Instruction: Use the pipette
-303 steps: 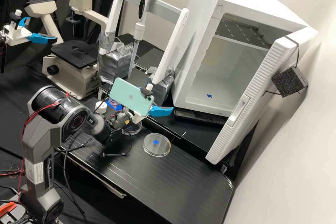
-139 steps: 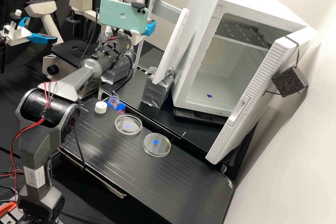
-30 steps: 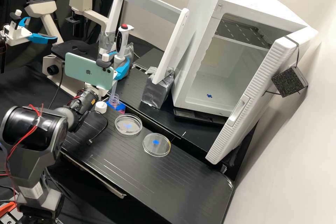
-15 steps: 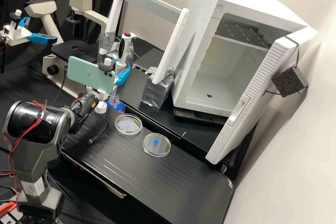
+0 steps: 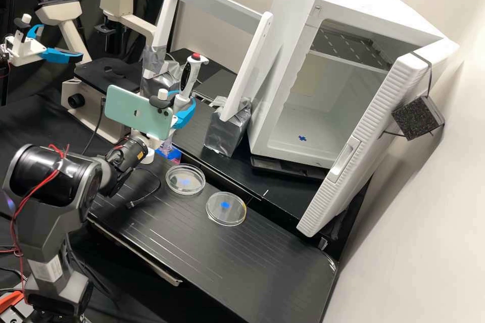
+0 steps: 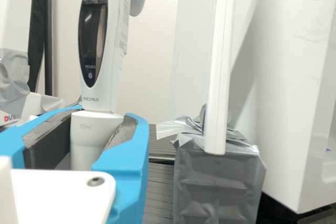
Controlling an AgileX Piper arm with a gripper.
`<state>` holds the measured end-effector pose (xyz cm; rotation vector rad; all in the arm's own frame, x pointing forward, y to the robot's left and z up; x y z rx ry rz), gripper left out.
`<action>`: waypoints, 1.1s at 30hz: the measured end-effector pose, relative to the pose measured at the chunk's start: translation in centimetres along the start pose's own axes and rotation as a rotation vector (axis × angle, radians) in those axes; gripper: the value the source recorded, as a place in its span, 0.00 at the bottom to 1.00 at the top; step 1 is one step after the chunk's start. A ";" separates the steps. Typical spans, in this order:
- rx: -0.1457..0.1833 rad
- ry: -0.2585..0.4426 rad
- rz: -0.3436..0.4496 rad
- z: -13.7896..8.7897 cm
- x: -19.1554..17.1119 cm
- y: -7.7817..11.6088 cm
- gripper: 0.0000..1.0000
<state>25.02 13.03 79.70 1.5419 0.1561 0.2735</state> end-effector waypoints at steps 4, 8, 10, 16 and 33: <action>0.004 0.009 0.008 -0.2 -0.3 0.4 0.00; 0.013 0.026 0.022 -0.7 -0.6 0.9 0.00; 0.016 0.038 0.027 -1.1 -0.7 1.1 0.00; 0.031 0.092 0.054 -2.6 -1.4 2.1 0.00; 0.069 0.176 0.182 -5.0 -3.6 9.9 0.00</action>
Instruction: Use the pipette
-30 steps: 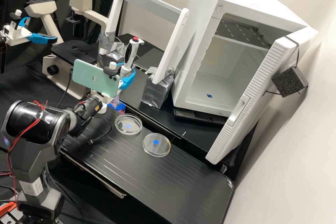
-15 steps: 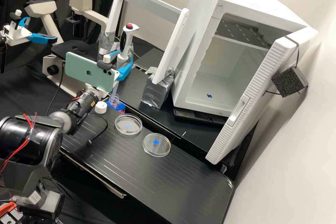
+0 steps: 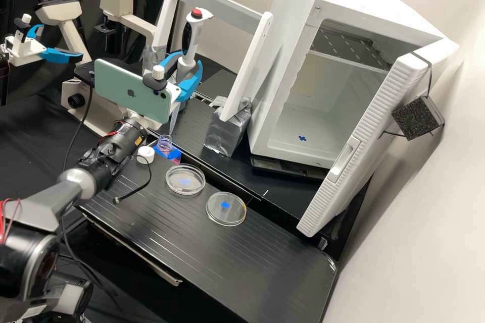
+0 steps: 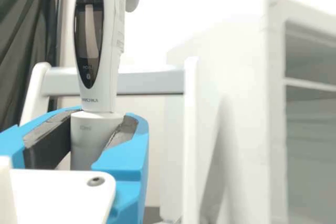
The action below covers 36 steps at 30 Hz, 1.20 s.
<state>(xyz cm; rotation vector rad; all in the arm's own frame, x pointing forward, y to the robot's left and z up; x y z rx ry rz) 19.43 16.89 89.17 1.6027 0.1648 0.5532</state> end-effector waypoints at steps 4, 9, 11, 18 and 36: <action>-0.020 0.029 0.013 0.2 -0.6 2.1 0.00; -0.034 0.034 0.018 0.4 -1.2 4.0 0.00; -0.047 0.023 0.001 0.3 -1.3 4.3 0.00; -0.148 -0.012 -0.092 -0.2 -1.1 4.1 0.00; -0.313 -0.022 -0.178 -0.8 -0.7 1.6 0.00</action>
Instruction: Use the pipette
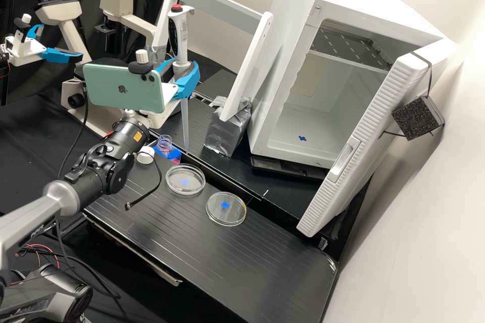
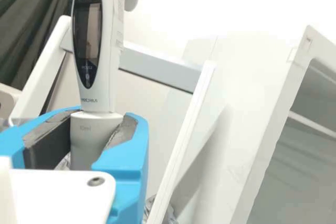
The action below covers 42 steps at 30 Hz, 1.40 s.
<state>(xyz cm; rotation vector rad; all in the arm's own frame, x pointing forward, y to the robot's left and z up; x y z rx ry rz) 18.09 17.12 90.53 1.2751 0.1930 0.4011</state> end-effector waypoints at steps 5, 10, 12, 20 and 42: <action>-0.015 -0.006 -0.023 0.0 0.4 -0.7 0.00; -0.025 -0.015 -0.045 0.2 0.4 -1.3 0.00; -0.028 -0.019 -0.048 0.2 0.4 -1.3 0.00; -0.022 -0.033 -0.041 0.4 0.4 -1.3 0.00; -0.047 -0.042 -0.042 0.8 0.3 -1.9 0.00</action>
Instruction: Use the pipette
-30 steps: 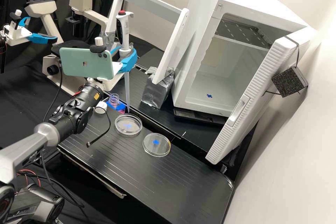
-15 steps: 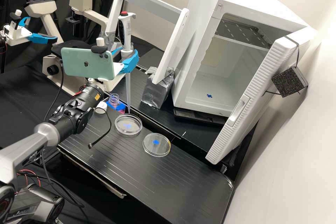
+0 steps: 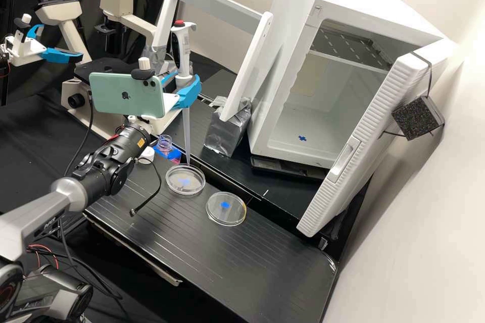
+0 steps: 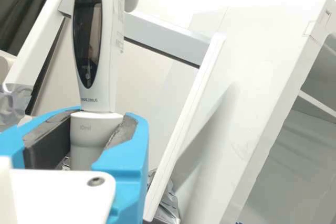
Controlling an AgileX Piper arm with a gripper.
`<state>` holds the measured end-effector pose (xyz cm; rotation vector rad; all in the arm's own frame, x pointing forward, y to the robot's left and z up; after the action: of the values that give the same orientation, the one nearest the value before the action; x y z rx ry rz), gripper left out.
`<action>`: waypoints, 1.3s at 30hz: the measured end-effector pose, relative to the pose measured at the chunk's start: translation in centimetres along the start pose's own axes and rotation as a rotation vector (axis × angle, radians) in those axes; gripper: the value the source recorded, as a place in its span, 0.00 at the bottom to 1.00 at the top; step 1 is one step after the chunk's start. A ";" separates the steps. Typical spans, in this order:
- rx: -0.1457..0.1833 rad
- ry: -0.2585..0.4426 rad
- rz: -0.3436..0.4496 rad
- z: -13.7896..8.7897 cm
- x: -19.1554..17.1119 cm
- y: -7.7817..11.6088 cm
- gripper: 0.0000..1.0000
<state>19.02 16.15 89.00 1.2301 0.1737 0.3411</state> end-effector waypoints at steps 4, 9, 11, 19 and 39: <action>-0.001 -0.003 0.002 0.1 0.0 0.0 0.00; -0.008 -0.004 0.002 0.1 0.0 0.1 0.00; -0.003 -0.003 0.001 0.4 0.0 0.2 0.00; 0.181 0.033 -0.027 1.4 1.7 1.6 0.00; 0.232 0.100 -0.060 -3.6 10.9 8.1 0.00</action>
<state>26.75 25.50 96.00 1.4342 0.3436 0.3369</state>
